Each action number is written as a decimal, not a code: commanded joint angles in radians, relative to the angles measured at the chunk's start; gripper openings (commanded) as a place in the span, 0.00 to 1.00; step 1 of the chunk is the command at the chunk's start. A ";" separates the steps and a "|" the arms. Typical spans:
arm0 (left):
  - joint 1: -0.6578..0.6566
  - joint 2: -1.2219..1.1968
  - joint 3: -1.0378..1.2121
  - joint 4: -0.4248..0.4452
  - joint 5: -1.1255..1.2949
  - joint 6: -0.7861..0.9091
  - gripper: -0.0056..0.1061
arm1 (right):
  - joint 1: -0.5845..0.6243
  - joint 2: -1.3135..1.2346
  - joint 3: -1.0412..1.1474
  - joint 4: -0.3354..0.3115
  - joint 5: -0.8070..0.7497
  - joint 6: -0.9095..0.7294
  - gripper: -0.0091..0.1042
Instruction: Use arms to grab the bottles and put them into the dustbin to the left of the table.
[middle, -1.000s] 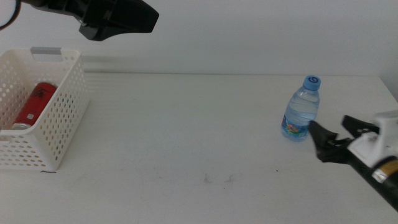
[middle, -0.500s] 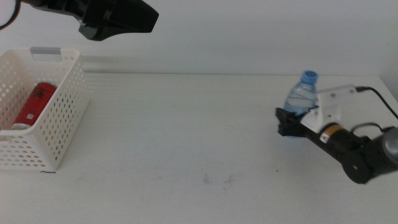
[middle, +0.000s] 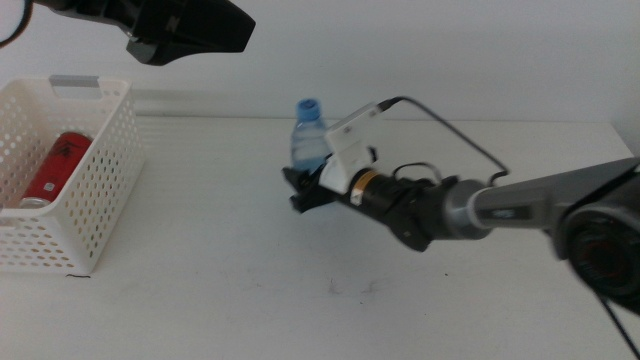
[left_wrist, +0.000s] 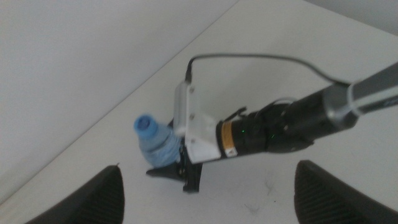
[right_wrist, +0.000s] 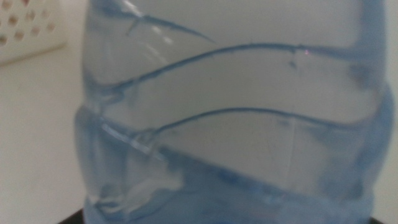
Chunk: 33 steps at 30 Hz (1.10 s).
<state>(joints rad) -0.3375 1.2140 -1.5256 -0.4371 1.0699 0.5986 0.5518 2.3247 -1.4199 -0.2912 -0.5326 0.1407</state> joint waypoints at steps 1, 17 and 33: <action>-0.001 -0.004 -0.004 -0.005 -0.013 0.000 0.89 | 0.019 0.045 -0.066 0.005 0.012 0.000 0.08; -0.001 -0.004 -0.004 -0.005 -0.013 0.000 0.89 | 0.065 -0.549 0.281 0.096 0.708 0.220 0.88; -0.001 -0.004 -0.004 0.019 -0.083 0.000 0.89 | 0.136 -1.124 0.343 0.099 0.948 0.087 0.88</action>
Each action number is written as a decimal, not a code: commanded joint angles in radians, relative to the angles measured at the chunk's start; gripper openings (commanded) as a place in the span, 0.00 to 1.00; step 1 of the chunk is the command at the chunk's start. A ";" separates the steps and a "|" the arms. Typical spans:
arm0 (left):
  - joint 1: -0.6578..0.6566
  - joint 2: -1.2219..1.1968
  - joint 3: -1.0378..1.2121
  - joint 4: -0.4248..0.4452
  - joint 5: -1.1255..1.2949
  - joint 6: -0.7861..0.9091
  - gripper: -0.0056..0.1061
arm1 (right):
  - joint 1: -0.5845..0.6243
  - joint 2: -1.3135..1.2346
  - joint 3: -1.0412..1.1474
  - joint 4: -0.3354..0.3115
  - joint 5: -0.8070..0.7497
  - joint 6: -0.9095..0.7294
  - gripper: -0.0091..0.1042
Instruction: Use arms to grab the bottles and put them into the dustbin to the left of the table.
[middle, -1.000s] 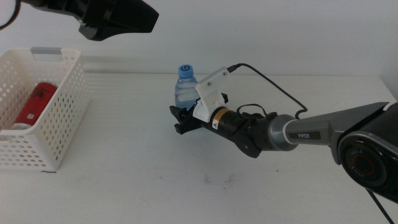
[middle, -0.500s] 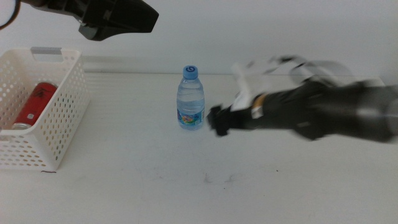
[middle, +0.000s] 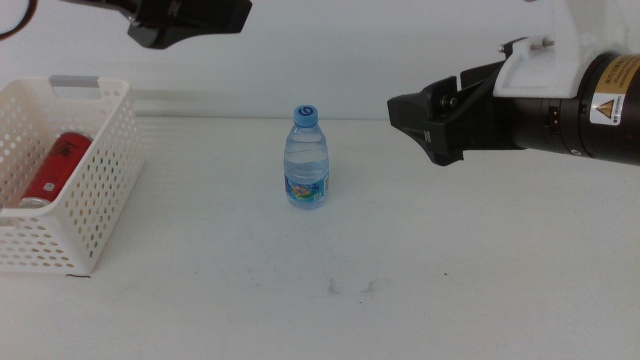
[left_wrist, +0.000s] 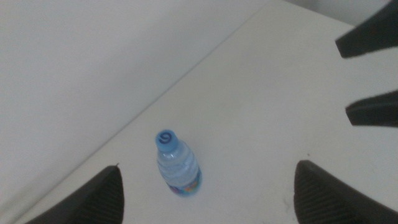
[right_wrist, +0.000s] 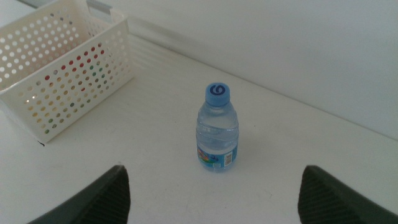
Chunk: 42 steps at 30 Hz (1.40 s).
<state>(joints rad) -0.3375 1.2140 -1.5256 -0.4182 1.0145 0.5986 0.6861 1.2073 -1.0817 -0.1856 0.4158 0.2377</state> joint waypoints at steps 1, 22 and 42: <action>-0.001 -0.004 -0.004 0.000 -0.036 0.000 0.89 | 0.002 -0.004 0.005 -0.007 0.000 -0.010 0.88; -0.244 -0.056 0.298 0.431 -0.540 -0.553 0.89 | 0.002 -0.004 0.005 -0.007 0.000 -0.010 0.88; -0.271 0.331 0.991 0.332 -1.735 -0.630 0.89 | 0.002 -0.004 0.005 -0.007 0.000 -0.010 0.88</action>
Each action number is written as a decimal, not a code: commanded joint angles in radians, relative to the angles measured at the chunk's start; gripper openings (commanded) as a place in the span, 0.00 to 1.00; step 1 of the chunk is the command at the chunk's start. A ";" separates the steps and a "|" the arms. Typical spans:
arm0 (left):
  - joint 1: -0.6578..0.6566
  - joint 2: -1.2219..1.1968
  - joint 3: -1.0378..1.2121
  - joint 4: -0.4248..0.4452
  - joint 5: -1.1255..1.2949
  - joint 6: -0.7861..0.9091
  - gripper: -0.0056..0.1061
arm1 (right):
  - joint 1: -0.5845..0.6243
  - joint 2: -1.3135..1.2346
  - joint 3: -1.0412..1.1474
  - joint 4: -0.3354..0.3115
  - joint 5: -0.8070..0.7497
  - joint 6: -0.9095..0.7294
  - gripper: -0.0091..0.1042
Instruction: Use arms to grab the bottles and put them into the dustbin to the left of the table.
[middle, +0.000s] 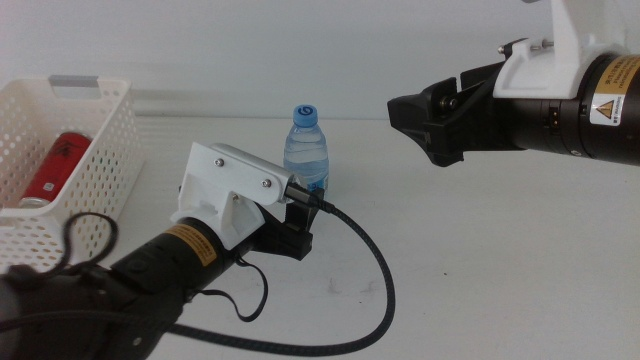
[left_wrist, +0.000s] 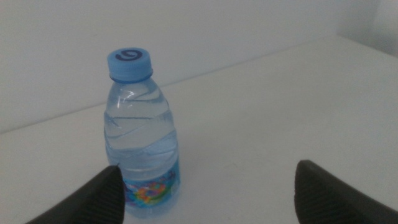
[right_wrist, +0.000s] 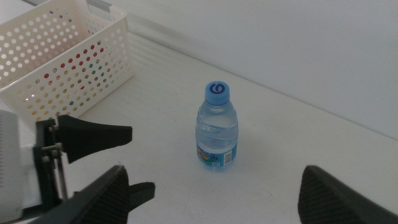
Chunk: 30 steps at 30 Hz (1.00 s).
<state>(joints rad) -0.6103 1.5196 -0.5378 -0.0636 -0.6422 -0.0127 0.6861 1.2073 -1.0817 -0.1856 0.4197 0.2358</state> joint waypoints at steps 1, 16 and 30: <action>0.001 0.046 0.003 -0.035 -0.104 -0.019 0.89 | 0.002 -0.004 0.005 -0.007 -0.004 -0.008 0.88; 0.025 0.347 -0.201 -0.157 -0.275 0.056 0.89 | 0.002 -0.004 0.005 -0.007 -0.004 -0.008 0.88; 0.073 0.599 -0.419 -0.105 -0.257 0.066 0.89 | 0.002 -0.004 0.005 -0.007 -0.004 -0.008 0.88</action>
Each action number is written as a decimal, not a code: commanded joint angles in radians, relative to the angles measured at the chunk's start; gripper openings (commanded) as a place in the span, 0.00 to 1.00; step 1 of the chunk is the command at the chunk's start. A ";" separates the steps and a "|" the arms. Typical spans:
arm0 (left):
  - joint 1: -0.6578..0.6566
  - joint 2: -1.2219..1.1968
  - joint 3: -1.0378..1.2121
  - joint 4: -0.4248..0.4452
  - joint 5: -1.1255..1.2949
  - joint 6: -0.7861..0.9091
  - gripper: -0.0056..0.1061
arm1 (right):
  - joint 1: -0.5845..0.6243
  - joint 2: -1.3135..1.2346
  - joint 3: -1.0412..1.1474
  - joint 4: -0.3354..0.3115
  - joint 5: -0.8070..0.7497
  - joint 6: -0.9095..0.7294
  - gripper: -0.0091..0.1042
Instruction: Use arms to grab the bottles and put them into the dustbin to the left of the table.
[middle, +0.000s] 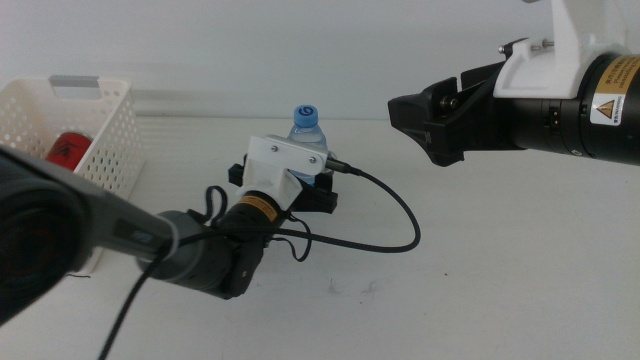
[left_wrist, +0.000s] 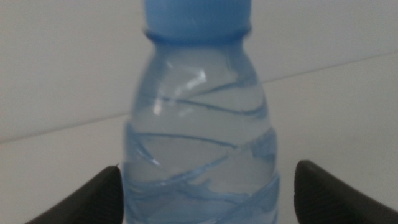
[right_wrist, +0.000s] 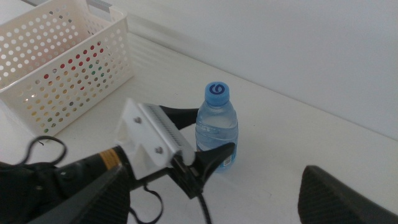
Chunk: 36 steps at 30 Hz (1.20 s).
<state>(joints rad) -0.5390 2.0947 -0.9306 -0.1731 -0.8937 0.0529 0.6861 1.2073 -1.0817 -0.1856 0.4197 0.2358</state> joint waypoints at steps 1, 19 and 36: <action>0.001 0.043 -0.040 0.010 -0.007 0.000 0.89 | 0.002 -0.004 0.005 -0.007 -0.004 -0.008 0.88; -0.001 -0.339 0.058 -0.148 0.468 0.107 0.03 | 0.002 -0.004 0.005 -0.007 -0.004 -0.008 0.88; 0.685 -0.503 -0.527 -0.014 1.767 0.314 0.03 | 0.002 -0.004 0.005 -0.007 -0.004 -0.008 0.88</action>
<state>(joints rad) 0.1020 1.5699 -1.4104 -0.1883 0.8639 0.3444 0.6861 1.2073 -1.0817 -0.1856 0.4197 0.2358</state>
